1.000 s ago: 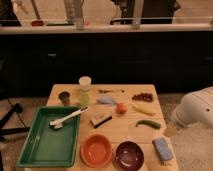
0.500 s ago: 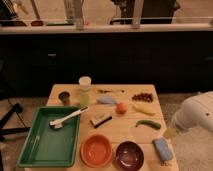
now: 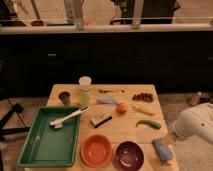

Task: Place sponge in tray

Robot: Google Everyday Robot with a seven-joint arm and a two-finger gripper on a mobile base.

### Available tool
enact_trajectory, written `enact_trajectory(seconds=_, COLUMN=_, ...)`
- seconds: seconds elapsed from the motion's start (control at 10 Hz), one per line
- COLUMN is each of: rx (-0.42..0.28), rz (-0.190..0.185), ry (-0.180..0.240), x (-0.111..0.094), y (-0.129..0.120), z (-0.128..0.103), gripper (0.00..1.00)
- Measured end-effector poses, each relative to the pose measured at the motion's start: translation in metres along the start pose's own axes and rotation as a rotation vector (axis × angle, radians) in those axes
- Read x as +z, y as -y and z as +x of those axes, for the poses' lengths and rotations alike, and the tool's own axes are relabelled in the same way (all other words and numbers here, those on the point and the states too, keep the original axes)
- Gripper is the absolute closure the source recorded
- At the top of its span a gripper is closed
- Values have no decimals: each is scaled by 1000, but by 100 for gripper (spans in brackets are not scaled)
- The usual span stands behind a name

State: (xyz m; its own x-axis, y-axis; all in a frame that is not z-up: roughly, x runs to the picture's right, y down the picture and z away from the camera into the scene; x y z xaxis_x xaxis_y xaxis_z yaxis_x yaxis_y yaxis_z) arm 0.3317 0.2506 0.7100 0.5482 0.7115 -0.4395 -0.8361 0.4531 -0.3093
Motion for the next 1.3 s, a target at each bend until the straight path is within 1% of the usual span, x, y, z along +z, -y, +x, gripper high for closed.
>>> enact_trajectory(seconds=0.3, rx=82, rz=-33, ry=2, x=7, y=-9, z=23, gripper=32)
enact_trajectory(seconds=0.5, rx=133, rz=-73, ry=0, x=15, y=-15, z=38, gripper=32)
enact_trajectory(seconds=0.7, rx=159, rz=-102, ry=3, x=22, y=-18, z=42, gripper=32)
enact_trajectory(seconds=0.8, rx=200, rz=-132, ry=6, x=25, y=-20, z=50, gripper=32)
enact_trajectory(seconds=0.9, rx=217, rz=-141, ry=8, x=25, y=-22, z=51, gripper=32)
enact_trajectory(seconds=1.1, rx=221, rz=-154, ry=9, x=27, y=-29, z=48, gripper=32)
enact_trajectory(seconds=1.3, rx=222, rz=-142, ry=-1, x=30, y=-40, z=44, gripper=32)
